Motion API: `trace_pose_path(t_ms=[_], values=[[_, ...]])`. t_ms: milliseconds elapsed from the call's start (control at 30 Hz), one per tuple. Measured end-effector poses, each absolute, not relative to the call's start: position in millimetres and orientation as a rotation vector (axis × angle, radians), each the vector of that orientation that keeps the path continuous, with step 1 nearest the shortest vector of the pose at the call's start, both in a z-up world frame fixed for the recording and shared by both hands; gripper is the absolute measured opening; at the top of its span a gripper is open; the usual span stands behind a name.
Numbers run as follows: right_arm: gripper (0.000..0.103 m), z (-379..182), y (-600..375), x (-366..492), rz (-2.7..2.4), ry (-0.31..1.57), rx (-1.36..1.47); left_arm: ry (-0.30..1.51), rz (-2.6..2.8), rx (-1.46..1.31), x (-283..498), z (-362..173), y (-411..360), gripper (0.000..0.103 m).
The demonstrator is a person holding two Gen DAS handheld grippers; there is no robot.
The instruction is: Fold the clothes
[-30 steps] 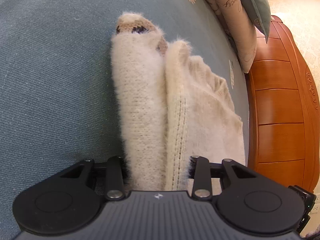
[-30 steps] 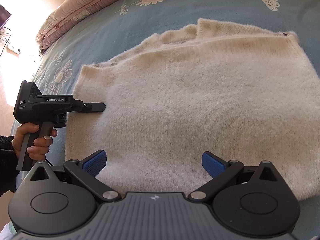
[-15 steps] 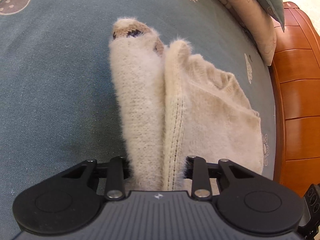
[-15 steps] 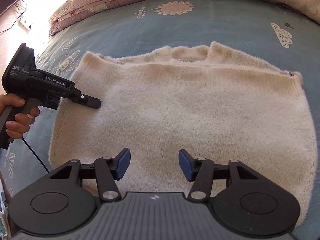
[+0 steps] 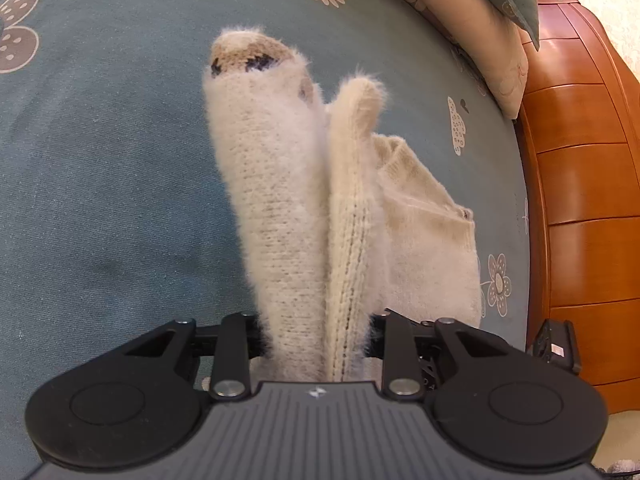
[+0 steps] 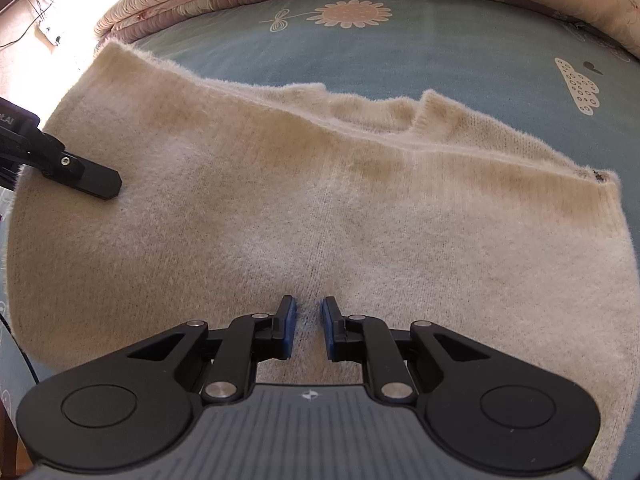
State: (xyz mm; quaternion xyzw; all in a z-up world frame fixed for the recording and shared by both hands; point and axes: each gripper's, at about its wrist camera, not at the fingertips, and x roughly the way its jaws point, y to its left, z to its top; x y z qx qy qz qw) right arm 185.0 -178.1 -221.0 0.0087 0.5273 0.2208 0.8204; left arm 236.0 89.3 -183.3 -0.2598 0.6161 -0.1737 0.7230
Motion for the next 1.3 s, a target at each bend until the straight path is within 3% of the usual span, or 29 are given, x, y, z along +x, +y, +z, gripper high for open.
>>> trace_pose_path(t_ms=[600, 1300], values=[[0.022, -202.0, -244.0, 169.1, 0.345, 1.118, 0.228, 1.435, -0.288, -0.583, 237.3, -134.2, 38.9, 0.028], [0.029, -193.7, -363.8, 115.3, 0.154, 1.037, 0.363, 1.524, -0.191, -0.416, 246.3, -100.3, -110.0, 0.032]])
